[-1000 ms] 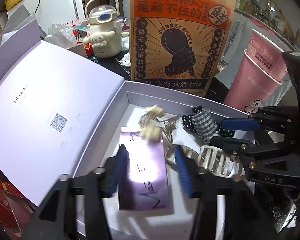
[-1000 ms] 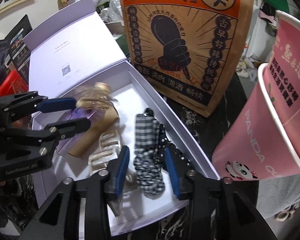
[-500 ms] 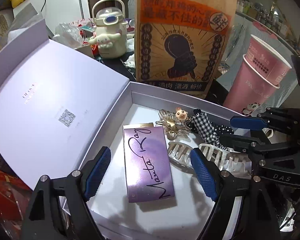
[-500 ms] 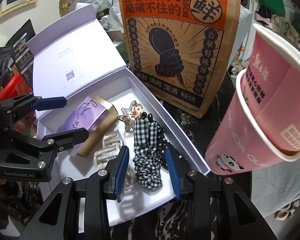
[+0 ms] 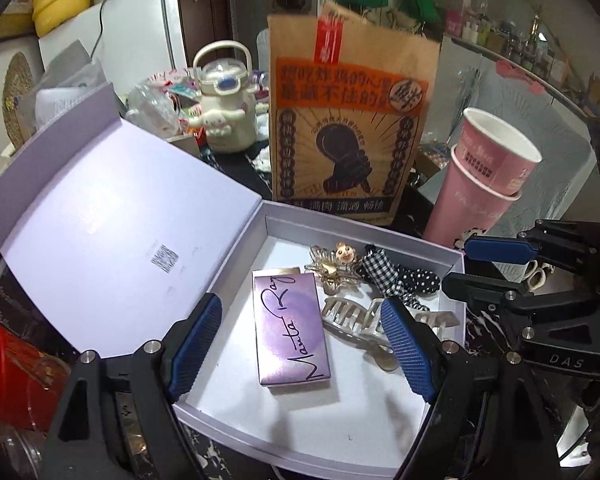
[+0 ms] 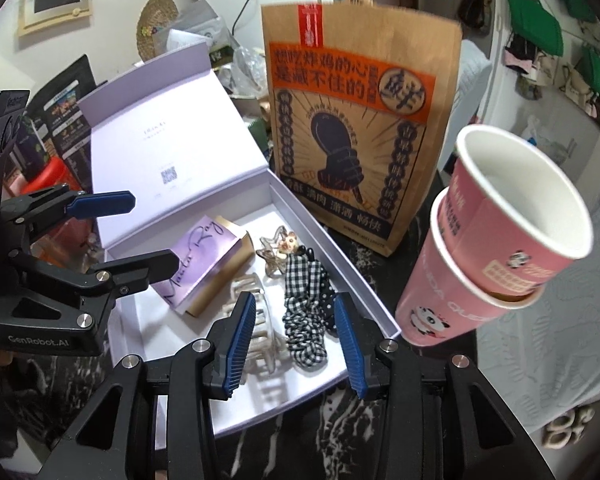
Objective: Organize rigid objects
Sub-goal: 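Open both tools and withdraw them from the lavender box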
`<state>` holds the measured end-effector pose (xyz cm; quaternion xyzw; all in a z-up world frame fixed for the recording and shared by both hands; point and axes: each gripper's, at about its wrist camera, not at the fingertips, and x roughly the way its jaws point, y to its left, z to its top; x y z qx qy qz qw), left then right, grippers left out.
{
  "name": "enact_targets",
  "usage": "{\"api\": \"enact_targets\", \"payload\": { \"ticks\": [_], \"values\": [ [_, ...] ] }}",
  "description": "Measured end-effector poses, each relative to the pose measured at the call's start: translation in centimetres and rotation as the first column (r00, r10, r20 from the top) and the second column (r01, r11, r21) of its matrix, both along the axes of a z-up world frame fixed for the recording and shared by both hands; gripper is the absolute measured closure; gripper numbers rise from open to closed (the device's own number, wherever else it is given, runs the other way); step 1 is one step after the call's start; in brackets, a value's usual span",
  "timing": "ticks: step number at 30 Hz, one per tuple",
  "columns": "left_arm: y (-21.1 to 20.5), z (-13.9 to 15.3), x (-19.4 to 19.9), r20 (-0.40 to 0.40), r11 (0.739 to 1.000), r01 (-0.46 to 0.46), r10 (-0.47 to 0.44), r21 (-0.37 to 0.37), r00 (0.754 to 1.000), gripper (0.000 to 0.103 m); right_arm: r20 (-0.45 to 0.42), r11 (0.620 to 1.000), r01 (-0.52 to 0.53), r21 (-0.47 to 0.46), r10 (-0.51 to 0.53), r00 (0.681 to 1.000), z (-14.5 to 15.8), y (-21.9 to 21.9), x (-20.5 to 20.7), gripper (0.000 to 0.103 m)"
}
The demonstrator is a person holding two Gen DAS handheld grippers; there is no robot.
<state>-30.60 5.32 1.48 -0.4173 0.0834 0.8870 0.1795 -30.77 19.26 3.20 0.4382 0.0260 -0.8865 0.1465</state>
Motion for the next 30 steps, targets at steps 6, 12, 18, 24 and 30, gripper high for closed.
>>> {"api": "enact_targets", "payload": {
  "ticks": [6, 12, 18, 24, 30],
  "values": [
    [-0.2, 1.5, 1.2, -0.045, 1.000, 0.007, -0.007, -0.002, 0.999, 0.021, -0.041, 1.000, 0.005, 0.004, -0.005, 0.999, 1.6, -0.2, 1.5, 0.062],
    [-0.4, 2.9, 2.5, -0.079, 1.000, 0.000, 0.001, 0.005, 0.997, 0.021, -0.084, 1.000, 0.017, 0.003, -0.016, 0.996, 3.0, -0.2, 3.1, 0.058],
    [-0.7, 4.0, 4.2, -0.115, 1.000, -0.008, 0.009, 0.009, 0.993, 0.021, -0.133, 1.000, 0.030, -0.005, -0.030, 0.991, 4.4, 0.1, 5.2, 0.052],
    [-1.2, 4.7, 5.8, -0.140, 1.000, -0.013, 0.015, 0.012, 0.990, 0.020, -0.169, 0.999, 0.041, -0.007, -0.042, 0.985, 5.4, -0.1, 7.3, 0.050],
    [-1.9, 5.3, 7.7, -0.166, 0.999, -0.021, 0.026, 0.030, 0.986, 0.002, -0.191, 0.998, 0.051, -0.023, -0.055, 0.980, 5.9, -0.1, 9.4, 0.050]
  ]
}}
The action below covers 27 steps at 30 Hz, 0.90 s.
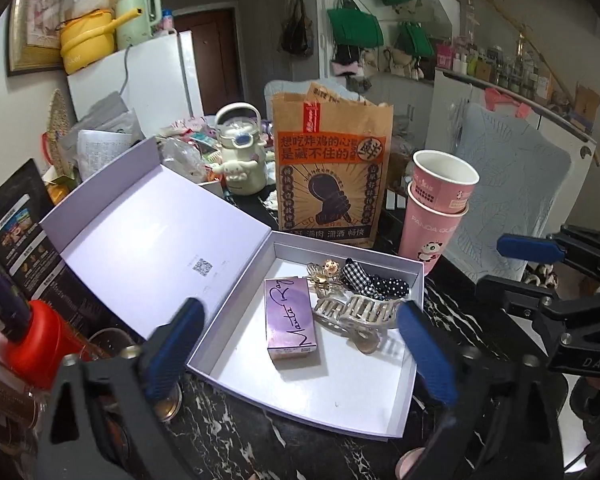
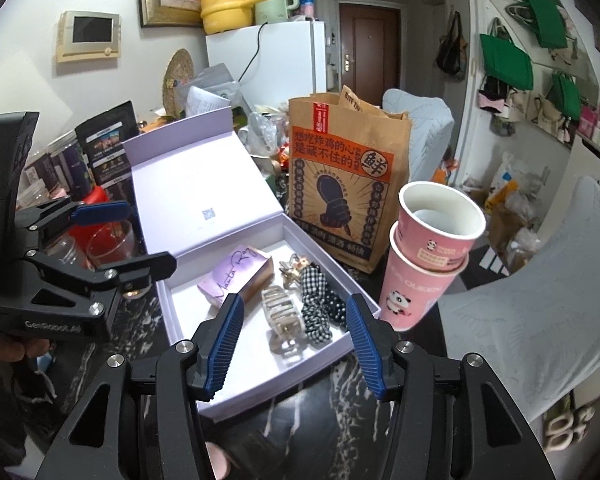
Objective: Organize rigid objects
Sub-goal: 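Open both tools and withdraw them from the lavender box, then grasp the pink compact with the right tool while the left tool grasps the dark square case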
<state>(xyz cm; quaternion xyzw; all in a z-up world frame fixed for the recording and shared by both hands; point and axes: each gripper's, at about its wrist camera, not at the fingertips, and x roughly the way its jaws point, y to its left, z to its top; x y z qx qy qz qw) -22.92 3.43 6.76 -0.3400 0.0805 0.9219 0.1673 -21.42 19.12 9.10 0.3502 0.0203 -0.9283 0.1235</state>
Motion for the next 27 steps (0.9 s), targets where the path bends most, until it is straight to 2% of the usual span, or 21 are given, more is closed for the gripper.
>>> {"api": "enact_targets", "payload": {
  "ticks": [7, 17, 22, 27],
  "values": [
    [-0.4, 0.0, 2.4, -0.015, 1.000, -0.001, 0.001, 0.000, 1.000, 0.002, -0.021, 1.000, 0.006, 0.000, -0.006, 1.000, -0.1, -0.4, 2.7, 0.048],
    [-1.0, -0.8, 5.5, 0.003, 1.000, 0.000, 0.000, 0.002, 1.000, 0.002, -0.034, 1.000, 0.020, -0.011, -0.021, 0.999, -1.1, -0.8, 6.3, 0.048],
    [-1.5, -1.7, 6.7, 0.030, 1.000, -0.005, 0.005, 0.009, 1.000, 0.002, -0.027, 0.999, 0.021, -0.028, -0.022, 0.999, -1.9, -0.9, 7.8, 0.048],
    [-1.7, -2.5, 8.0, 0.025, 1.000, -0.004, 0.005, -0.008, 1.000, 0.002, -0.020, 0.998, 0.024, -0.058, -0.025, 0.999, -3.4, -1.3, 9.2, 0.048]
  ]
}}
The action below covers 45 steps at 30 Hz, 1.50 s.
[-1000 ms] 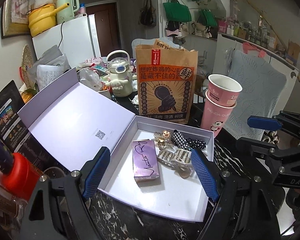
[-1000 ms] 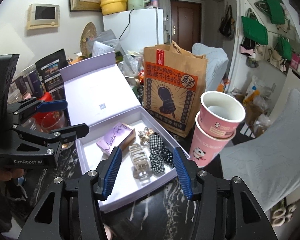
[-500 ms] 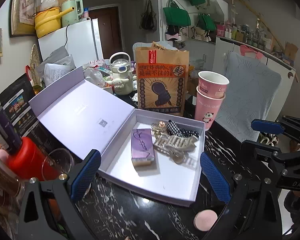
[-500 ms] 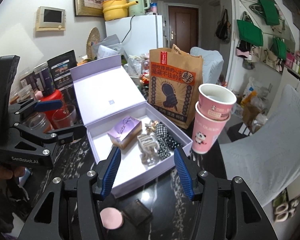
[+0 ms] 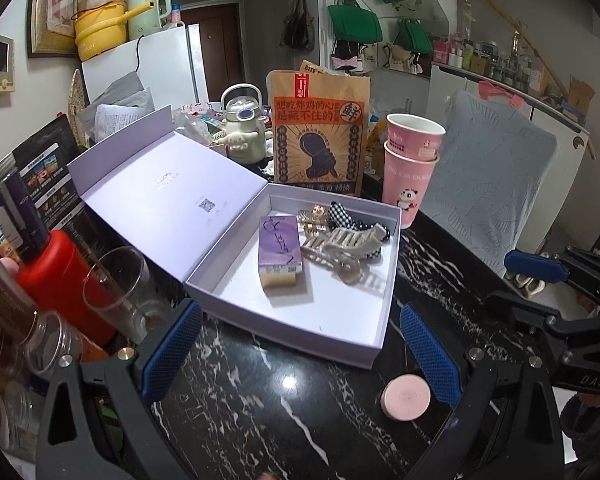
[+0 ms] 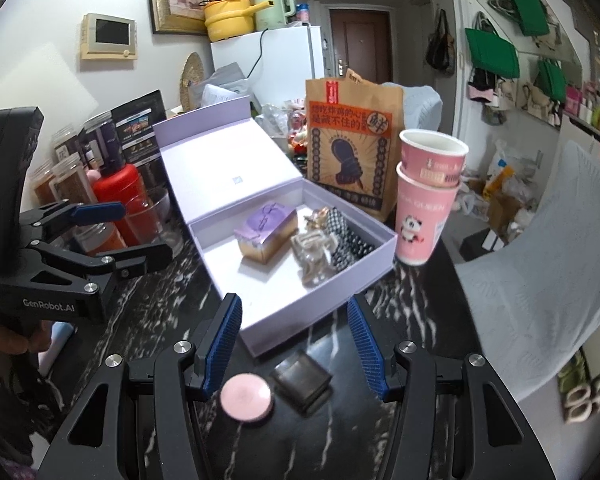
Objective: Organize rigid objects
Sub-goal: 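Grasp the pink compact with the right tool while the left tool grasps the dark square case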
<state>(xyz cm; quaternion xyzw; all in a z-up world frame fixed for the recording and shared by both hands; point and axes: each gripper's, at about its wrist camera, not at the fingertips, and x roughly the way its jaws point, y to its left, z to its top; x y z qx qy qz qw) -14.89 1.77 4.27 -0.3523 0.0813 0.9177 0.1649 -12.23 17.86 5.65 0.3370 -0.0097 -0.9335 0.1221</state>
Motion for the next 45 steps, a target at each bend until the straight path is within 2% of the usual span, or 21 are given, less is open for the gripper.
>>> {"api": "enact_targets", "payload": {
  "ticks": [15, 21, 27, 35, 45],
  "values": [
    [-1.2, -3.6, 2.9, 0.082, 1.000, -0.005, 0.002, 0.027, 0.997, 0.002, 0.054, 0.998, 0.001, -0.063, 0.002, 0.999, -5.9, -1.6, 3.7, 0.048],
    [-1.5, -5.4, 3.6, 0.126, 0.999, 0.012, -0.018, 0.042, 0.992, 0.002, 0.110, 0.994, 0.001, -0.112, 0.011, 0.994, -8.2, -1.8, 4.1, 0.048],
    [-1.9, -6.9, 4.0, 0.162, 0.998, 0.009, -0.019, 0.058, 0.987, 0.002, 0.142, 0.994, -0.007, -0.109, 0.023, 0.990, -9.8, -2.5, 4.0, 0.048],
    [-3.2, -8.5, 4.1, 0.197, 0.997, -0.013, -0.003, 0.079, 0.980, 0.002, 0.162, 0.997, -0.022, -0.069, 0.033, 0.986, -11.2, -3.7, 2.6, 0.048],
    [-4.0, -9.2, 3.7, 0.202, 0.998, -0.044, 0.032, 0.055, 0.979, 0.002, 0.171, 0.998, -0.052, 0.039, 0.044, 0.984, -12.3, -5.7, 0.6, 0.048]
  ]
}}
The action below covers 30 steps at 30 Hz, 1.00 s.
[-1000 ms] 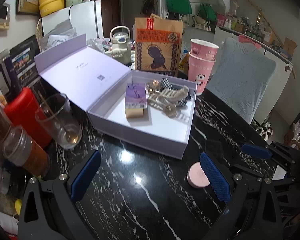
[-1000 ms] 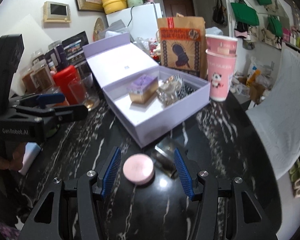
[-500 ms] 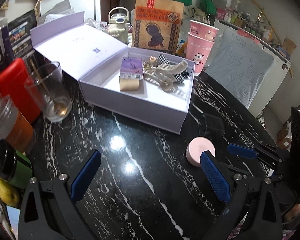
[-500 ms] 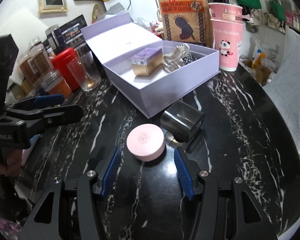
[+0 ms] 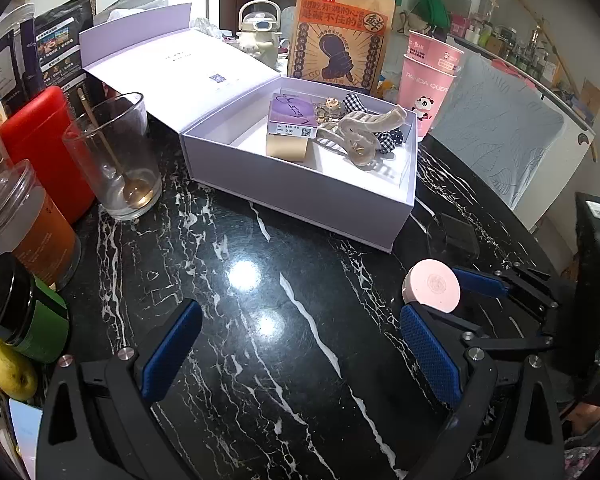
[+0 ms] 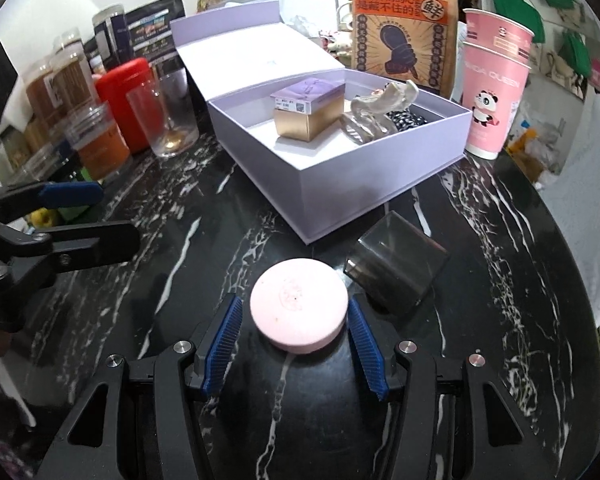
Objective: Organize rigid objects
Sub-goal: 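Grasp the pink compact with the right tool while the left tool grasps the dark square case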
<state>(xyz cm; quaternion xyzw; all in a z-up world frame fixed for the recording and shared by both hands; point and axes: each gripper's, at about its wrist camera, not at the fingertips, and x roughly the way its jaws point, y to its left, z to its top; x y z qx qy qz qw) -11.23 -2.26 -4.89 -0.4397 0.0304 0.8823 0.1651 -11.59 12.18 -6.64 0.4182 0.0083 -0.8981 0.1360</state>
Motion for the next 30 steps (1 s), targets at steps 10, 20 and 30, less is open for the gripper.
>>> {"api": "enact_targets", "payload": {
  "ticks": [10, 20, 30],
  "values": [
    [1.9, -0.1, -0.6, 0.008, 0.999, 0.037, -0.037, 0.003, 0.999, 0.002, 0.027, 0.999, -0.018, -0.031, 0.019, 0.999, -0.3, 1.3, 0.6, 0.052],
    [7.5, -0.9, -0.6, -0.003, 0.989, 0.138, -0.138, 0.051, 0.990, 0.002, 0.052, 0.992, 0.122, 0.008, -0.122, 0.991, -0.3, 7.7, 3.8, 0.052],
    [13.1, -2.3, -1.2, 0.005, 0.972, 0.224, -0.225, 0.070, 0.974, 0.006, 0.036, 0.971, 0.240, -0.003, -0.240, 0.970, -0.3, 12.9, 4.7, 0.052]
  ]
}}
